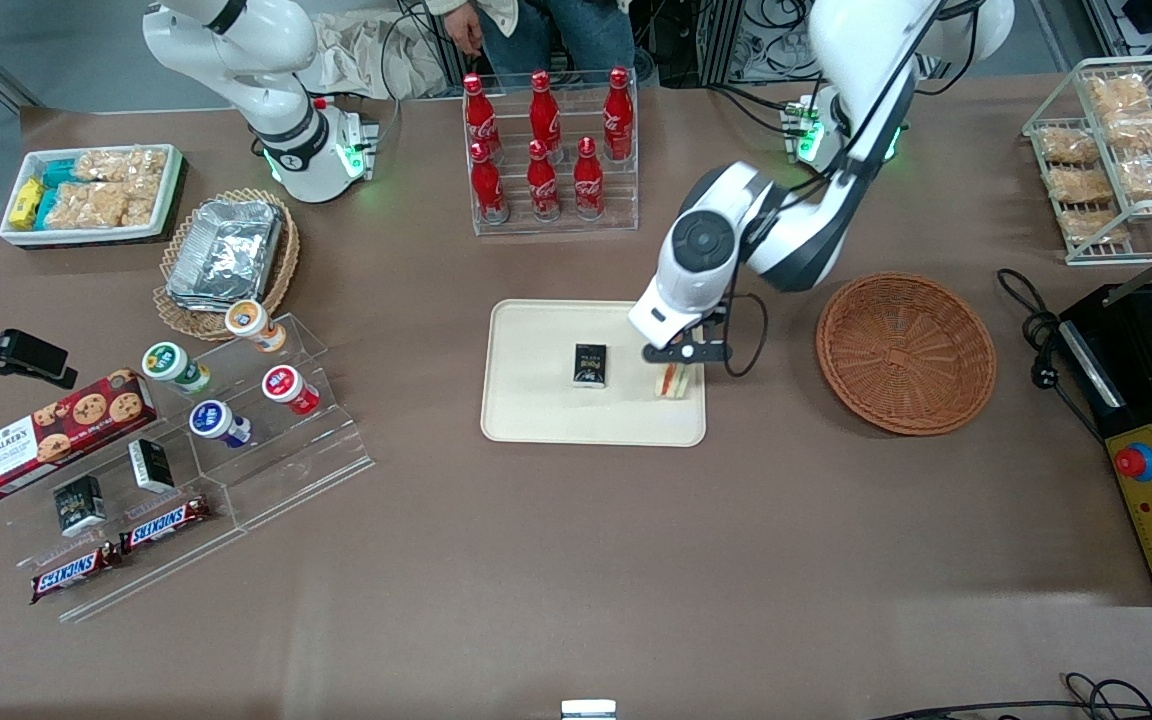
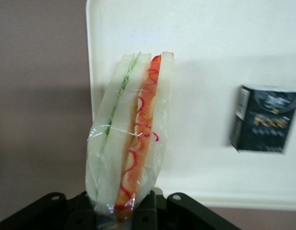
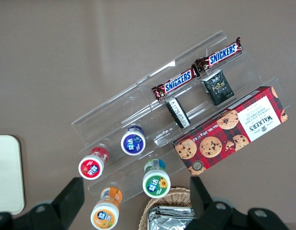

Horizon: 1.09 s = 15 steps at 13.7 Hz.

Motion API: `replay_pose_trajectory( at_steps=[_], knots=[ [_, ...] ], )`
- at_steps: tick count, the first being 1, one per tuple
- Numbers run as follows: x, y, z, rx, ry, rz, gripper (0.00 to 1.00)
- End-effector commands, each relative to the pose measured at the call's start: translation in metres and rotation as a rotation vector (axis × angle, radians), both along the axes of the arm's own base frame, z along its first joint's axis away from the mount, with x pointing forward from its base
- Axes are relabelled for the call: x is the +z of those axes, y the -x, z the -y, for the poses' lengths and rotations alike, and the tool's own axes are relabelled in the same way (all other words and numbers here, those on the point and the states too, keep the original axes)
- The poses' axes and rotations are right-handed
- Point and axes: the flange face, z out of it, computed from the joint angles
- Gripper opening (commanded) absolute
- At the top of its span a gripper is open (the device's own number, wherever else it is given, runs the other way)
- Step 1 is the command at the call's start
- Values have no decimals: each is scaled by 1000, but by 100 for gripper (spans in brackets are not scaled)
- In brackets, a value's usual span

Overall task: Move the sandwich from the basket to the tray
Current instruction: 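Lower the sandwich onto the tray beside the black box and open the left gripper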

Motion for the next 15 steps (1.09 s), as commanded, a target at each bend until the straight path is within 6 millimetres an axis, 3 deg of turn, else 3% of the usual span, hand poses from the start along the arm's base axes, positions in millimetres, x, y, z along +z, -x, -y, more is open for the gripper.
replay_pose_trajectory(
  at_steps=[1, 4, 5, 6, 9, 10, 13, 15],
  knots=[
    [-9, 2, 14, 28, -44, 50, 0],
    [-21, 0, 13, 8, -67, 51, 2],
    [-22, 0, 14, 7, -68, 52, 47],
    [-22, -4, 11, 2, -66, 53, 99],
    [-10, -7, 12, 18, -60, 67, 100],
    [6, -9, 15, 38, -35, 79, 100],
    [72, -26, 25, 189, 29, 136, 100],
    [122, -52, 16, 227, 14, 133, 100]
  ],
)
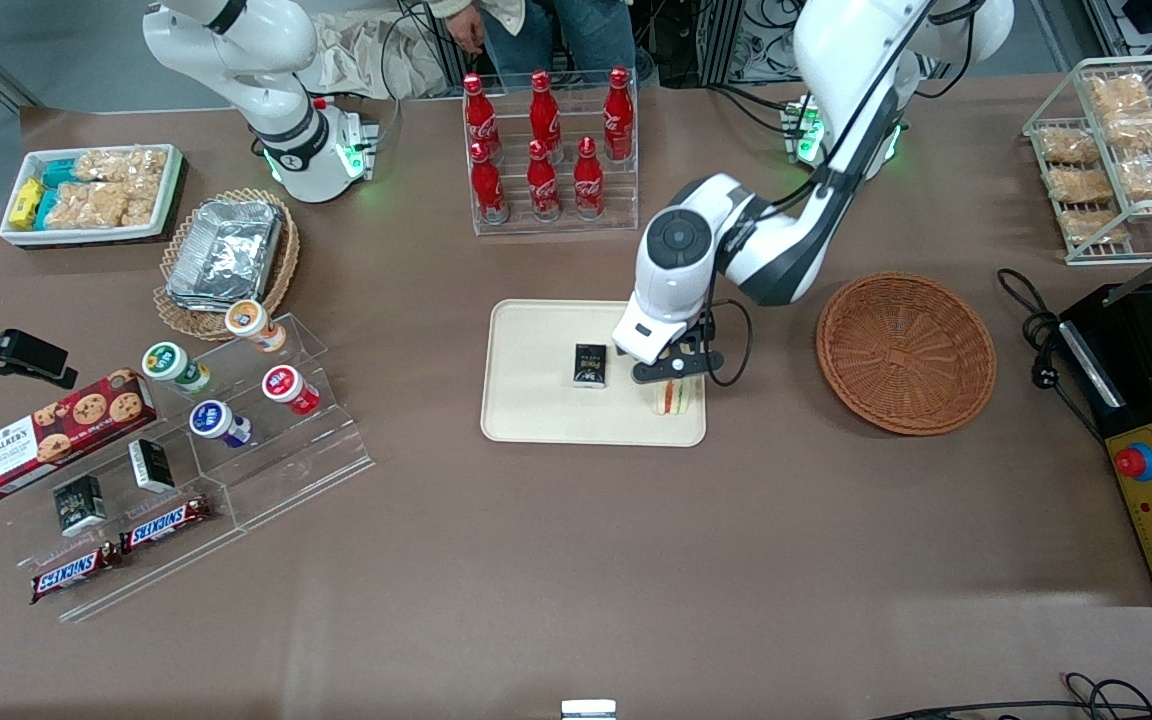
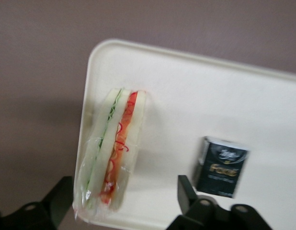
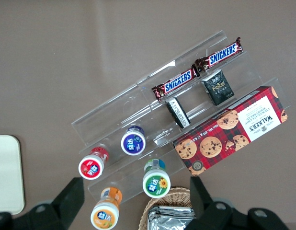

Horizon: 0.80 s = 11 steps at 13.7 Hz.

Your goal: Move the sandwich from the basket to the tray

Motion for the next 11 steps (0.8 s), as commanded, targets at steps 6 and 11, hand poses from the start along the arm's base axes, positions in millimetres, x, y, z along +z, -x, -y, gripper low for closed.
replay_pose_trajectory(
  at_steps=[6, 11],
  knots=[
    [188, -85, -89, -29, 45, -103, 100],
    [273, -92, -218, -82, 154, -108, 100]
  ],
)
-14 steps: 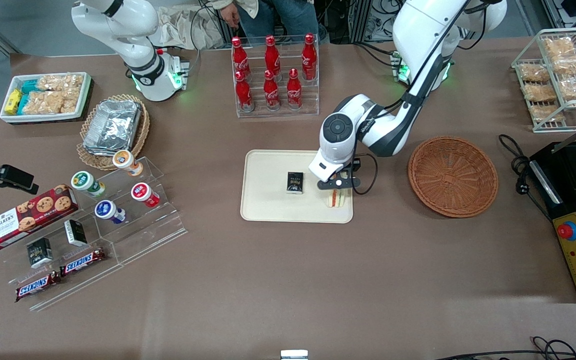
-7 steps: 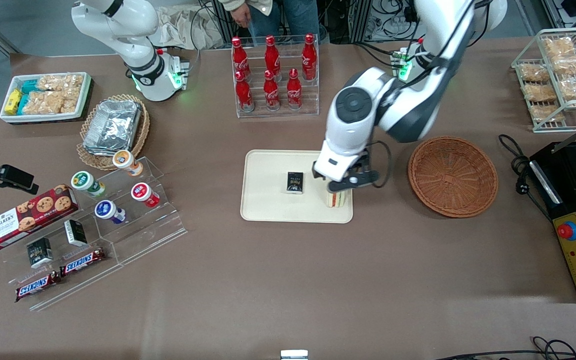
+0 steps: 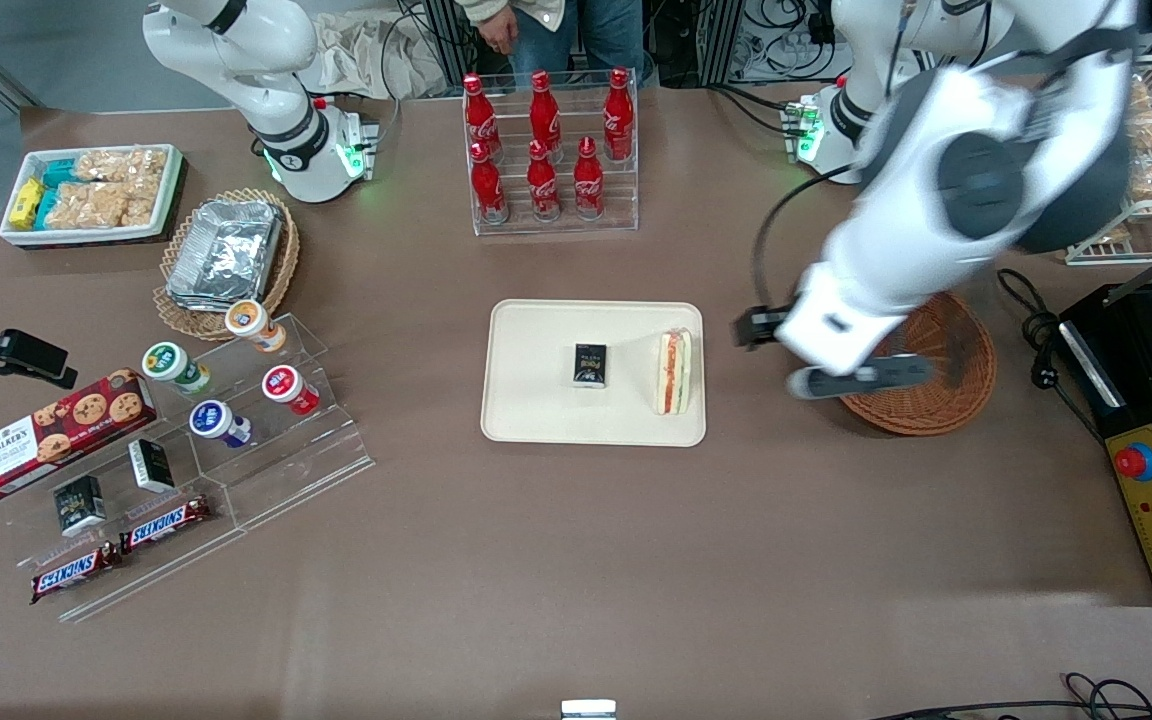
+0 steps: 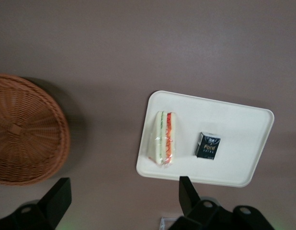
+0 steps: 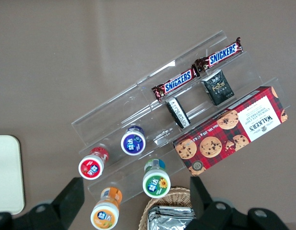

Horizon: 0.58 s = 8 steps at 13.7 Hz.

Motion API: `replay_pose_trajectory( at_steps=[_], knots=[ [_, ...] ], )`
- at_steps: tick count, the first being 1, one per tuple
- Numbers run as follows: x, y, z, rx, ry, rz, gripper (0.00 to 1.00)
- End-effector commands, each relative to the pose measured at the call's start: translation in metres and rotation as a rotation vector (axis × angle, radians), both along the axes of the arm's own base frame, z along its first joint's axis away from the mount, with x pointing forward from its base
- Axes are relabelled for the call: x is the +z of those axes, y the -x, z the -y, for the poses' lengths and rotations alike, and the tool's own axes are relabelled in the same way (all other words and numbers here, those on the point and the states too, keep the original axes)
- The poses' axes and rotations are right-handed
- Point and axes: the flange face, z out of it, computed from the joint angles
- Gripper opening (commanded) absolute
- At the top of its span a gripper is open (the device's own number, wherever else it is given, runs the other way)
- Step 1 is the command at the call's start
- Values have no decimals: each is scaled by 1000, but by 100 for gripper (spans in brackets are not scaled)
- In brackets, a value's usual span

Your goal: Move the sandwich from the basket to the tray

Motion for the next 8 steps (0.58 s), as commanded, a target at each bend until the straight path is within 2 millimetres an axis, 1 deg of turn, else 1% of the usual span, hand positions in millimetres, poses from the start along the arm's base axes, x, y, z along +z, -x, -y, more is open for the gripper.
replay_pose_trajectory(
  at_steps=[1, 3, 4, 5, 8],
  knots=[
    [42, 12, -68, -40, 23, -6, 100],
    [58, 20, -114, -104, -6, 7, 100],
    [64, 23, -128, -148, -29, 7, 100],
    [66, 24, -134, -151, -47, 13, 100],
    [76, 27, -137, -149, -54, 28, 100]
  ],
)
